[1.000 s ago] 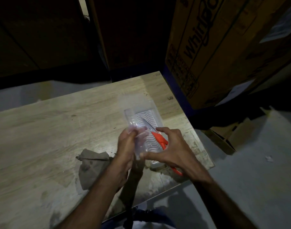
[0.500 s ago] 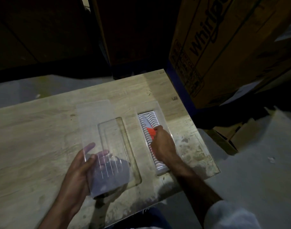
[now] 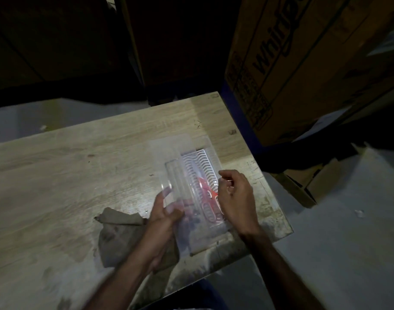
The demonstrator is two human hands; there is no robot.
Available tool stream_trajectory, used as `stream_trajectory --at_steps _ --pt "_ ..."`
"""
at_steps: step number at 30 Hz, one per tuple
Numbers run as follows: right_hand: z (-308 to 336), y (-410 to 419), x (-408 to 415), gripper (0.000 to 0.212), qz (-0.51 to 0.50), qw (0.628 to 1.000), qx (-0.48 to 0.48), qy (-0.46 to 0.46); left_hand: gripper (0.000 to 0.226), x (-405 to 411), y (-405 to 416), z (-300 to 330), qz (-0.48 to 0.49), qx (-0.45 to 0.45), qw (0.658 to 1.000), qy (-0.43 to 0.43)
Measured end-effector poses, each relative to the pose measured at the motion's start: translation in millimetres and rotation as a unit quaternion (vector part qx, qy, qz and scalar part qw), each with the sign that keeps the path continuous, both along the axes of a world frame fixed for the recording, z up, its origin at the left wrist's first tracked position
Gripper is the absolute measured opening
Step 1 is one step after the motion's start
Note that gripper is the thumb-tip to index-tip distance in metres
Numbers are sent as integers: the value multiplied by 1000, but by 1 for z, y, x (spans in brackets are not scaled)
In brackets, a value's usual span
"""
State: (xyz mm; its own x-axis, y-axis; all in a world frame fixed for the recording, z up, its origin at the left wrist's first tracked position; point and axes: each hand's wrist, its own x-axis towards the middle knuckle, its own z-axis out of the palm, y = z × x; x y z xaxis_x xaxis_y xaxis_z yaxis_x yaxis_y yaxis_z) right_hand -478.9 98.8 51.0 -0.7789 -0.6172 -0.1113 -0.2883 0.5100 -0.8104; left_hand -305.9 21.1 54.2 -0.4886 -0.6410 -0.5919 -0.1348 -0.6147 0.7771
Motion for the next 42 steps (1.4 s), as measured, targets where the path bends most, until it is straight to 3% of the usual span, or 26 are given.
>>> stream_trajectory --at_steps 2,3,7,10,12,16,25,34,39,42 --pt "8 6 0 35 24 994 -23 -108 63 -24 14 1 -21 2 1000 11" --pt "8 9 -1 44 41 993 -4 -108 64 -36 20 3 -27 3 1000 15" --pt "-15 15 -11 56 33 999 39 -13 60 -64 39 1 -17 -34 999 13" --pt "-31 12 -15 56 21 999 36 -7 41 -69 36 -13 -55 -172 976 -120" --pt "-39 8 -14 56 20 999 28 22 40 -70 31 -24 -93 -214 950 -206" --pt "-48 0 -13 57 5 998 33 62 33 -69 25 -39 -83 -248 943 -206" --pt "-60 -4 -17 59 23 995 65 74 44 -68 12 -45 -40 -179 959 -217" --pt "-70 -8 -14 46 69 963 137 220 82 -62 -2 -44 -40 -214 957 -190" --pt "-63 -16 -12 46 76 946 180 258 88 -69 -15 -39 -134 -274 929 -211" --pt "-54 -18 -8 51 85 942 180 269 99 -74 -40 -27 -244 -314 873 -283"
